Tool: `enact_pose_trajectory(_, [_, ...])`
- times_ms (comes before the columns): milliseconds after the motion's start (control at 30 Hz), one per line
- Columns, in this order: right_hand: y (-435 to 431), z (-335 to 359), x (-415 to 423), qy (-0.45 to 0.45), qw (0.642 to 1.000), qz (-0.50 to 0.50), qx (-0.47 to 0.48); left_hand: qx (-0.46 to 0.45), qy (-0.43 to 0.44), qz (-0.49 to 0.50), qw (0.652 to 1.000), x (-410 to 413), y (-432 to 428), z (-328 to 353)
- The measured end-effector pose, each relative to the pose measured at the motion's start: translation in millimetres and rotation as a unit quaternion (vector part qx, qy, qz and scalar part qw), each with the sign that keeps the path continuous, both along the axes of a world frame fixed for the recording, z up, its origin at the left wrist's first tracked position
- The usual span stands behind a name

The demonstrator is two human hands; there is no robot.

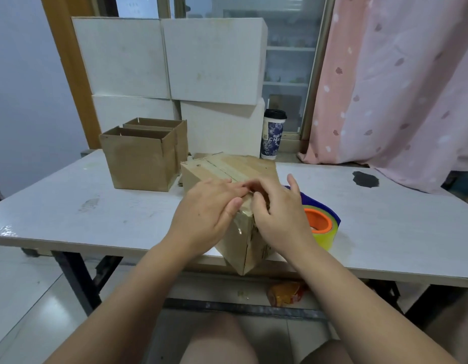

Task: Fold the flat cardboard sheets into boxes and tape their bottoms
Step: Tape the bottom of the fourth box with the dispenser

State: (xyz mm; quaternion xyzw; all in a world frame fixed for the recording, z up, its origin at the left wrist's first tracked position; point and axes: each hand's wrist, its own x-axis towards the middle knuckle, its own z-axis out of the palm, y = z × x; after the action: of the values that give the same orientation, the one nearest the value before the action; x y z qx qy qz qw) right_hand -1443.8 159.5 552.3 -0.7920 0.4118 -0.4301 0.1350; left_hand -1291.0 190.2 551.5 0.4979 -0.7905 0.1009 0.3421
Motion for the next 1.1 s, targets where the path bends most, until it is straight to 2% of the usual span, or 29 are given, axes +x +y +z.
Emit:
enact_pose_trajectory(100, [-1,-4,-5,-0.072,0.997,0.033,0.005,-0.047,-0.043,-0.037,0.997,5,-3,2])
enact_pose_trajectory(167, [-4,-3,-7,-0.101,0.994,0.036,0.013,-0.023,-0.049,-0.037,0.998,11,-9,8])
enact_pose_trajectory(267, [-8,-2,-4,-0.080,0.996,0.039,0.004,0.035,-0.029,0.043,0.998,25,-25,12])
enact_pose_trajectory(400, [-13,-1,-6,-0.076,0.994,0.066,0.035,0.048,0.038,0.145,0.988,47,-45,10])
enact_pose_trajectory(467, [-15,2,-7,-0.070,0.994,0.075,0.048,0.053,0.042,0.173,0.983,48,-51,8])
enact_pose_trajectory(600, [-16,8,-6,-0.010,1.000,0.020,0.001,0.053,0.029,0.208,0.976,45,-54,7])
enact_pose_trajectory(700, [-10,14,-5,0.019,0.998,-0.054,0.027,0.036,0.010,0.244,0.969,42,-55,6])
enact_pose_trajectory(833, [0,8,1,0.182,0.979,-0.095,0.017,0.043,-0.005,0.337,0.940,34,-50,8])
enact_pose_trajectory(867, [-1,4,1,0.185,0.978,-0.095,0.006,0.041,-0.016,0.354,0.934,34,-47,9])
enact_pose_trajectory(933, [-8,1,-3,0.133,0.987,-0.091,0.003,0.018,-0.025,0.351,0.936,38,-38,9])
enact_pose_trajectory(1100, [-40,-5,-11,-0.035,0.997,-0.050,0.050,-0.047,0.090,0.188,0.977,55,-7,3])
